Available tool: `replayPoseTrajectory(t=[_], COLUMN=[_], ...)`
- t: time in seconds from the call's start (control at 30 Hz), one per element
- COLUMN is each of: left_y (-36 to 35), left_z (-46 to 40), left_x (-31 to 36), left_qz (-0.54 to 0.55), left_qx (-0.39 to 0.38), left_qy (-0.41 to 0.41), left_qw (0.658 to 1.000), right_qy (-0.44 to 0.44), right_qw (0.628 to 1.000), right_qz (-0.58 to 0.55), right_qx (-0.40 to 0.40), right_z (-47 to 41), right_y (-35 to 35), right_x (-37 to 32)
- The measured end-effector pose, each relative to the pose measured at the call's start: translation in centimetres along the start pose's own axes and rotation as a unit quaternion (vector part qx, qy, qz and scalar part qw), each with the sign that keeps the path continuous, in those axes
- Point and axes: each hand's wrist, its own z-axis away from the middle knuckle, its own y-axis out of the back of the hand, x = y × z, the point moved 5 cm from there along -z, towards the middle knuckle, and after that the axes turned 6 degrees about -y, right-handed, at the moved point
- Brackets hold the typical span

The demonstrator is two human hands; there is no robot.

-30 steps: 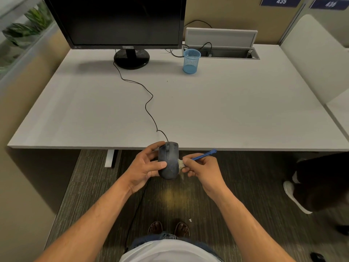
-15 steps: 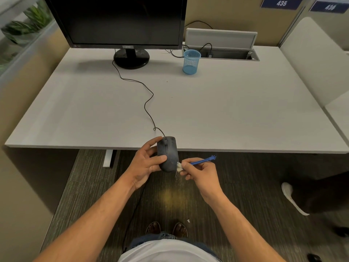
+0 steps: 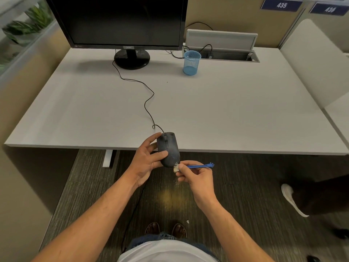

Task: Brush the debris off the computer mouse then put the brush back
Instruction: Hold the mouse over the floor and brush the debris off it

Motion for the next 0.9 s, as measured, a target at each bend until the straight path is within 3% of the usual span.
replayPoseTrajectory(t=[0.53, 0.9], left_y=[0.4, 0.3], left_z=[0.1, 0.4], left_x=[-0.3, -0.3], left_qz=[-0.004, -0.009], left_qx=[-0.008, -0.048], left_qy=[0.007, 0.020], left_qw=[1.000, 0.999], right_qy=[-0.020, 0.002], right_qw=[0.999, 1.000], right_qz=[-0.009, -0.023], right_qx=[-0.047, 0.014], right_z=[0.4, -1.8], right_y=[0.6, 2.5], right_x=[0.2, -3.0])
